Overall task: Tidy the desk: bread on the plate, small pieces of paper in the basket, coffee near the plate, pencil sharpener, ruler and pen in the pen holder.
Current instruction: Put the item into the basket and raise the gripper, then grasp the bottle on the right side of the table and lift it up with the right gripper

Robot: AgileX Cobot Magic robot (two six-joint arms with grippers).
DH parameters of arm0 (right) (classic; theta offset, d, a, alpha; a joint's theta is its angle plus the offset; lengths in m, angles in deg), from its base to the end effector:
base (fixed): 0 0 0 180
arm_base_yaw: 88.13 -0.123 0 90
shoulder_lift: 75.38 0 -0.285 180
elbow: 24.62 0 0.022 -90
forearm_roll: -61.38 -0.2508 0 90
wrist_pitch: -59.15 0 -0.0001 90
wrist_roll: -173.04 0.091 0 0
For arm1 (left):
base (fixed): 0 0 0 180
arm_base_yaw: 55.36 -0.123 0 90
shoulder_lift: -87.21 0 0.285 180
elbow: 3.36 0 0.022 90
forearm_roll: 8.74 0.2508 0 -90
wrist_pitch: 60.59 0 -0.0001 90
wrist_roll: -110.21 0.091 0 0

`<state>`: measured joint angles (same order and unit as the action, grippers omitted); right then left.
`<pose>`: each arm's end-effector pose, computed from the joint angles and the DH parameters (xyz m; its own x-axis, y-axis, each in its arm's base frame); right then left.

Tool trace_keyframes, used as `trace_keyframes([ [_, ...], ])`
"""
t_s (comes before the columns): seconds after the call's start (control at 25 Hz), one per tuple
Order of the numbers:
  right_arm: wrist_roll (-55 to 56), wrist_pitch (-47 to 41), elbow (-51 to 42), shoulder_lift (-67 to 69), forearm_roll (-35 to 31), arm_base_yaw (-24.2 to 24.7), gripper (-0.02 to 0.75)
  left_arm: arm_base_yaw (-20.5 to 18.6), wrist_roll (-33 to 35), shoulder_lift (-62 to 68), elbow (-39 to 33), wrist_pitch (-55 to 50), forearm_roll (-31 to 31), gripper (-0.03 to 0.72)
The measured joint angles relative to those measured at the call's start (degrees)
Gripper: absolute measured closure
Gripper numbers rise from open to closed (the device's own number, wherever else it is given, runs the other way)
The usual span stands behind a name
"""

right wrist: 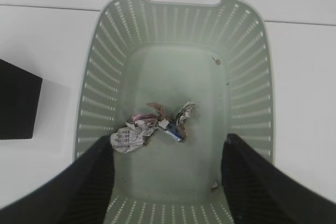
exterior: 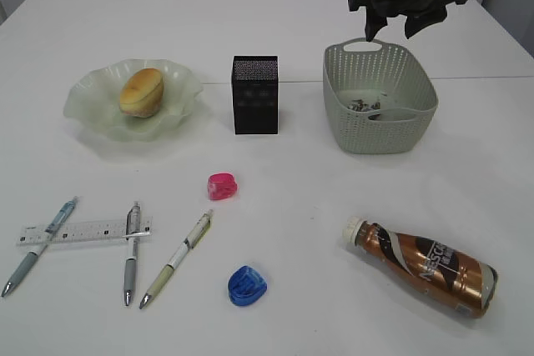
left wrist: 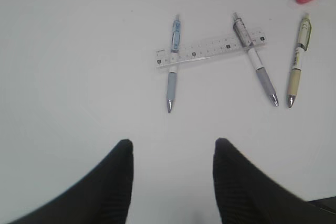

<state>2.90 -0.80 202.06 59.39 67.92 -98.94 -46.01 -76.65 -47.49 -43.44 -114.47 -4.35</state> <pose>0.4915 0.0847 0.2789 -0.8419 -0.0448 -0.5378 -0.0390 0.9990 -0.0221 0.1065 -0.0118 0.2989 -0.7537 0.0488 -0.6554 0.0664 0.9978 -0.0020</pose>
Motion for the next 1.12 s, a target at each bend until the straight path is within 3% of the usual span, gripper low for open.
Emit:
trace_keyframes([
  [0.52, 0.1, -10.1, 0.0, 0.0, 0.1, 0.0, 0.217, 0.0, 0.0, 0.0, 0.0, -0.1, 0.1, 0.328],
  [0.84, 0.1, -10.8, 0.0, 0.0, -5.6, 0.0, 0.217, 0.0, 0.0, 0.0, 0.0, -0.1, 0.1, 0.328],
  [1.12, 0.1, -10.9, 0.0, -0.1, -6.0, 0.0, 0.217, 0.0, 0.0, 0.0, 0.0, -0.3, 0.2, 0.328],
])
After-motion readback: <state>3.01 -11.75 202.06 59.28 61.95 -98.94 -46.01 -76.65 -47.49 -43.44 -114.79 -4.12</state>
